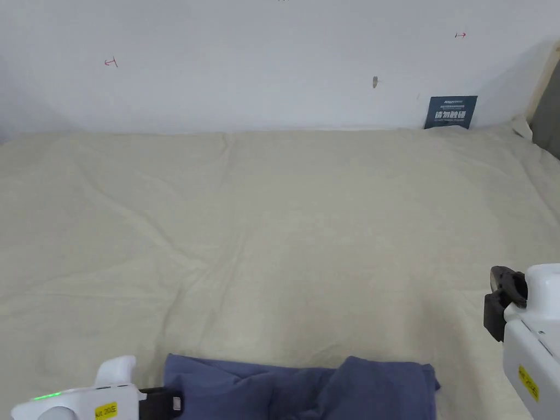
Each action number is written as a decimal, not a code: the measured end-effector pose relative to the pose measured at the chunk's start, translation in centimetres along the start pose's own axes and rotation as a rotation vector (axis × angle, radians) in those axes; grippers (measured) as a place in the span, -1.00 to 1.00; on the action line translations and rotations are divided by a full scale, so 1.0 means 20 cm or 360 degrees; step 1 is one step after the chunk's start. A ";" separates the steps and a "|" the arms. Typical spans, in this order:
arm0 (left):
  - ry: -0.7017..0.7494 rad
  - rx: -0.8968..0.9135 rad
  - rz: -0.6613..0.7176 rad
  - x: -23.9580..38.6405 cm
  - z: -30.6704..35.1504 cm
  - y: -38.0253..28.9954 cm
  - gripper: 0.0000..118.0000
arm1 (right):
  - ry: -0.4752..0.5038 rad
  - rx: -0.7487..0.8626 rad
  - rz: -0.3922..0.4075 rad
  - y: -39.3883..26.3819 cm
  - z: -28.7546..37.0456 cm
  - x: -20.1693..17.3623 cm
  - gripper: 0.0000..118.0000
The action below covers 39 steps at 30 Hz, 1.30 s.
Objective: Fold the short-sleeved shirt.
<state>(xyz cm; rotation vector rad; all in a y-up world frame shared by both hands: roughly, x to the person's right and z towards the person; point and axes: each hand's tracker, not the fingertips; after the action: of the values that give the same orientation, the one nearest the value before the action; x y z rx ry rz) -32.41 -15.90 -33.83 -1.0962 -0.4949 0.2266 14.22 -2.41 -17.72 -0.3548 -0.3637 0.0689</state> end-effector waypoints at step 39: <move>-0.0305 -0.0348 -0.0331 1.34 -0.55 -0.10 0.77 | -0.0082 0.0022 -0.0070 -0.06 0.12 0.26 -1.00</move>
<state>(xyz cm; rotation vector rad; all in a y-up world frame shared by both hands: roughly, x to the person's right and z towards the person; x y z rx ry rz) -3.91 -14.44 -28.68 -1.2320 -0.8154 0.0958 18.29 -2.14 -13.46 -0.3317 -0.4214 0.0374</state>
